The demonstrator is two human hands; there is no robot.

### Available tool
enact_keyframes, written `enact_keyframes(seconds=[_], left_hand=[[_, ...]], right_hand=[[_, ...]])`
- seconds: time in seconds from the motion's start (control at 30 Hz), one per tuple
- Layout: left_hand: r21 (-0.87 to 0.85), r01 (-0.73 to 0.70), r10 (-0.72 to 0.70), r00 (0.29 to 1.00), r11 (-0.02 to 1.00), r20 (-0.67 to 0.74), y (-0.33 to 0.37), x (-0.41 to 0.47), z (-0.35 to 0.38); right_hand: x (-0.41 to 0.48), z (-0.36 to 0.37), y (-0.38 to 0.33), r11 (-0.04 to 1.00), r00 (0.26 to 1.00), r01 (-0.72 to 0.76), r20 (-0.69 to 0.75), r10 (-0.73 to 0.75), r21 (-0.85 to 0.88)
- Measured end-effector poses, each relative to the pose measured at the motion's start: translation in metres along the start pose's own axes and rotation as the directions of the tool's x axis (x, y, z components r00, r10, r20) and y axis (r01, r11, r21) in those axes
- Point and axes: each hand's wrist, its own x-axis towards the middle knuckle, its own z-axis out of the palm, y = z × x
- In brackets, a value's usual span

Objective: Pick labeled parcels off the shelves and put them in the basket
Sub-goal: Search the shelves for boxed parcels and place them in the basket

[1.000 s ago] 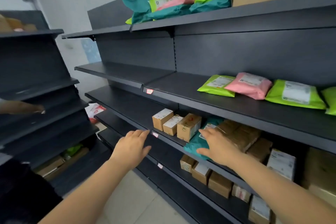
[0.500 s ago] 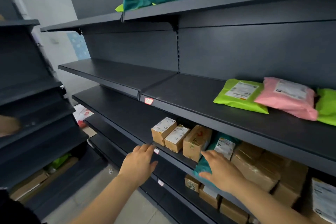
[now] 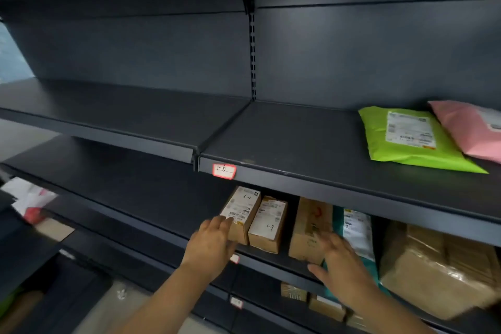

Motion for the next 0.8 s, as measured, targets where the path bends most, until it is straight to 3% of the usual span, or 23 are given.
enact_keyframes(seconds=[0.3, 0.43, 0.57, 0.73, 0.8], left_hand=[[-0.011, -0.057, 0.057, 0.997, 0.998, 0.049, -0.001, 0.053, 0.046], [0.017, -0.004, 0.003, 0.998, 1.0, 0.066, 0.0, 0.066, 0.064], [0.01, 0.049, -0.05, 0.994, 0.999, 0.097, -0.006, 0.079, 0.076], [0.099, -0.081, 0.075, 0.995, 0.992, 0.063, -0.01, 0.086, 0.088], [0.066, -0.032, 0.027, 0.997, 0.997, 0.071, -0.017, 0.09, 0.092]], right_hand=[[0.034, 0.025, 0.002, 0.994, 0.988, -0.098, -0.121, 0.091, -0.049], [0.042, 0.036, 0.006, 0.984, 0.971, -0.179, -0.164, 0.175, -0.01], [0.054, 0.045, 0.004, 0.933, 0.913, -0.337, -0.198, 0.357, 0.13], [0.08, 0.055, -0.007, 0.812, 0.824, -0.479, -0.146, 0.547, 0.334], [0.088, 0.06, -0.012, 0.76, 0.793, -0.517, -0.116, 0.599, 0.394]])
